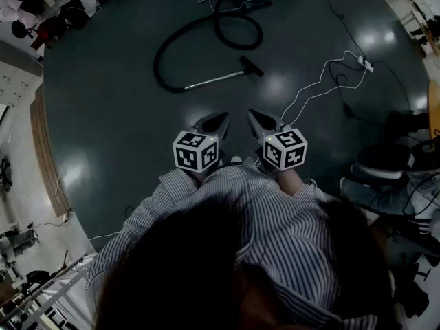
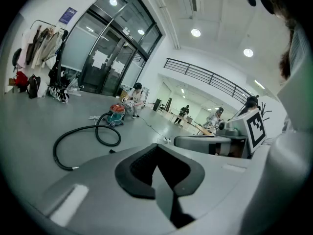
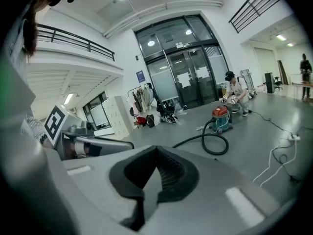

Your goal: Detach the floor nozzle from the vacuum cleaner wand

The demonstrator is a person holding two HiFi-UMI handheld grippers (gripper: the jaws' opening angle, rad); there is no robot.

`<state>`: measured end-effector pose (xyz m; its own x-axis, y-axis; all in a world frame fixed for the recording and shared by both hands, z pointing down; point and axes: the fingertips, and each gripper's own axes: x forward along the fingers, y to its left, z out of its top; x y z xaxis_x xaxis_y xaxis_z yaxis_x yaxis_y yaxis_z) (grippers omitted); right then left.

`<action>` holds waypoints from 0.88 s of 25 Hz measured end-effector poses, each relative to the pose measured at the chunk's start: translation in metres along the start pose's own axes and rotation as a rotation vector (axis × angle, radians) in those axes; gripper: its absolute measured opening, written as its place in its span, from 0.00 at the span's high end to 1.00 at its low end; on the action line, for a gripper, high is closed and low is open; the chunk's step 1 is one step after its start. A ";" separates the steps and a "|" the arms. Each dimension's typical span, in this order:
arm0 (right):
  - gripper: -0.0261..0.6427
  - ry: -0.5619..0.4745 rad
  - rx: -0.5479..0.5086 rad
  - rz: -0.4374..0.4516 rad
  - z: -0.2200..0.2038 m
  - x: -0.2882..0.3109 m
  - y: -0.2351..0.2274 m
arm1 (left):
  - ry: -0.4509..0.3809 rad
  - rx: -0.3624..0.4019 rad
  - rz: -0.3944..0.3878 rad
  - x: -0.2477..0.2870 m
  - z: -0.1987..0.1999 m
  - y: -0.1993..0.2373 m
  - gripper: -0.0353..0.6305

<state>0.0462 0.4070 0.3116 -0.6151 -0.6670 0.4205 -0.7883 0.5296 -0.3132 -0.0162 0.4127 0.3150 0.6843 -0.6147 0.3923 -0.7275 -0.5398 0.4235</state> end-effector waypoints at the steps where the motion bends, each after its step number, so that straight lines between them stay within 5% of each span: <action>1: 0.96 0.001 -0.003 0.002 0.001 -0.001 -0.001 | -0.001 0.001 0.002 0.001 0.002 0.000 0.94; 22: 0.96 0.013 -0.017 -0.019 -0.006 0.001 -0.017 | 0.034 0.012 -0.015 0.012 -0.005 0.001 0.94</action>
<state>0.0590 0.4005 0.3227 -0.6001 -0.6702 0.4367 -0.7992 0.5261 -0.2908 -0.0081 0.4073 0.3240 0.6965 -0.5866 0.4133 -0.7174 -0.5559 0.4198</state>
